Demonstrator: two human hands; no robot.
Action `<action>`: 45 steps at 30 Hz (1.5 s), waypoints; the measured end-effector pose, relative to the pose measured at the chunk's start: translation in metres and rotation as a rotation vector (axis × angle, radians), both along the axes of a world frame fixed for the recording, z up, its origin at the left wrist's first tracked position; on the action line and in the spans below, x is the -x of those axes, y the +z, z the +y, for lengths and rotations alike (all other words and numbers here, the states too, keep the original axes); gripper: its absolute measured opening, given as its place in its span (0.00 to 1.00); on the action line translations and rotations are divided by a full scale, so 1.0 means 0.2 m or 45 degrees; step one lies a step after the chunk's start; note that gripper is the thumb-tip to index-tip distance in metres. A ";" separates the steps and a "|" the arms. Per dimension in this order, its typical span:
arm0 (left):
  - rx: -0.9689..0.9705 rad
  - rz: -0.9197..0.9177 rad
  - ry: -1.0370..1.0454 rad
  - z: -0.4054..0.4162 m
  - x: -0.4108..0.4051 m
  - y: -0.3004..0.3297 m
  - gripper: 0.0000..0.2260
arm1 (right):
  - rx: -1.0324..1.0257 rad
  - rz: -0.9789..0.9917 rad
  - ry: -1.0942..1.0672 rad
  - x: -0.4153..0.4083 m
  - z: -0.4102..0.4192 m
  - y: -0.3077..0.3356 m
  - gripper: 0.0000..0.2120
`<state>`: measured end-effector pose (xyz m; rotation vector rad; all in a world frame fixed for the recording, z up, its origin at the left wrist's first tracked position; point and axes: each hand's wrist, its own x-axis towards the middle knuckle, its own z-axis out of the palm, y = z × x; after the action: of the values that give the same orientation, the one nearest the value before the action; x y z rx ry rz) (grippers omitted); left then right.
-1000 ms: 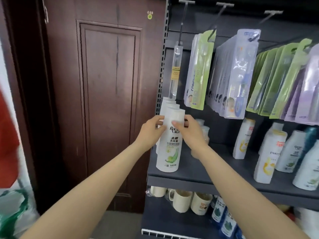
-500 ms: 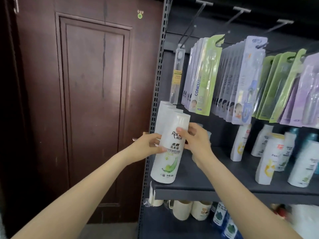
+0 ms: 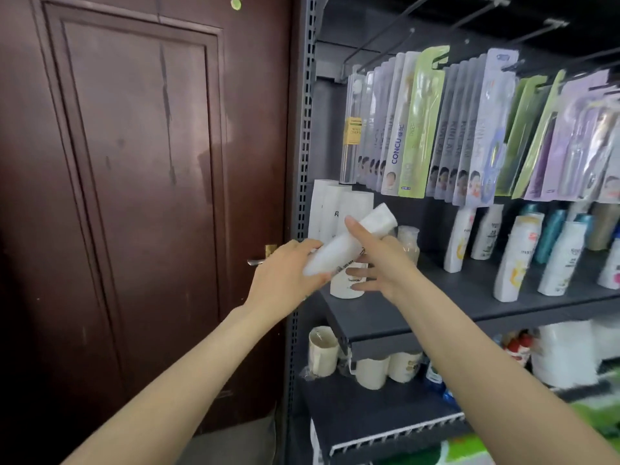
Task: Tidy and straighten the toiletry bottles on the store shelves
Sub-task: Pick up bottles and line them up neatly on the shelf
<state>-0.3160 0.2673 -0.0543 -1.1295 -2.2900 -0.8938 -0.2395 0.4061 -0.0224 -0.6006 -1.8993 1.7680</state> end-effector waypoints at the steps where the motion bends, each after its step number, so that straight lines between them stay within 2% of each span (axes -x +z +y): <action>1: 0.018 0.083 0.027 -0.01 -0.01 0.00 0.22 | 0.040 0.046 -0.018 0.00 -0.03 0.00 0.20; 4: 0.040 0.241 0.043 -0.03 -0.03 0.00 0.24 | 0.239 0.259 -0.037 0.00 -0.06 0.00 0.15; 6: 0.007 0.208 -0.018 -0.05 -0.02 0.01 0.25 | 0.301 0.389 0.002 -0.01 -0.06 -0.01 0.14; 8: -0.037 -0.088 -0.199 -0.07 0.03 0.03 0.25 | 0.303 0.472 0.035 -0.04 -0.04 -0.03 0.10; 10: 0.031 -0.390 -0.371 -0.13 0.07 0.04 0.27 | 0.328 0.515 0.064 -0.07 -0.01 -0.04 0.07; 13: 0.144 -0.497 -0.502 -0.20 0.10 0.02 0.26 | 0.401 0.551 0.123 -0.11 0.02 -0.07 0.11; 15: 0.163 -0.483 -0.530 -0.21 0.10 0.00 0.26 | 0.422 0.565 0.155 -0.12 0.03 -0.09 0.17; 21: 0.248 -0.479 -0.524 -0.21 0.09 -0.04 0.34 | 0.423 0.613 0.245 -0.16 0.03 -0.13 0.21; 25: 0.123 -0.356 -0.445 -0.21 0.07 -0.08 0.33 | 0.311 0.615 0.273 -0.18 0.02 -0.14 0.20; 29: 0.059 -0.095 -0.276 -0.24 0.12 -0.12 0.32 | 0.023 0.573 -0.107 -0.19 0.03 -0.15 0.26; 32: 0.048 -0.073 -0.235 -0.25 0.12 -0.13 0.37 | -0.013 0.571 -0.205 -0.19 0.02 -0.17 0.22; 39: 0.003 -0.066 -0.253 -0.23 0.10 -0.14 0.38 | 0.119 0.705 -0.083 -0.20 0.04 -0.16 0.18; 41: -0.040 -0.131 -0.287 -0.20 0.09 -0.13 0.36 | 0.129 0.734 -0.057 -0.20 0.05 -0.15 0.20; 45: -0.043 -0.252 -0.379 -0.09 0.07 -0.11 0.21 | 0.148 0.721 0.029 -0.17 0.08 -0.13 0.28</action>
<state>-0.3308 0.2499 -0.0767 -1.4509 -2.2848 -1.1986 -0.2053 0.4225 -0.0491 -0.0906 -1.4250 1.8248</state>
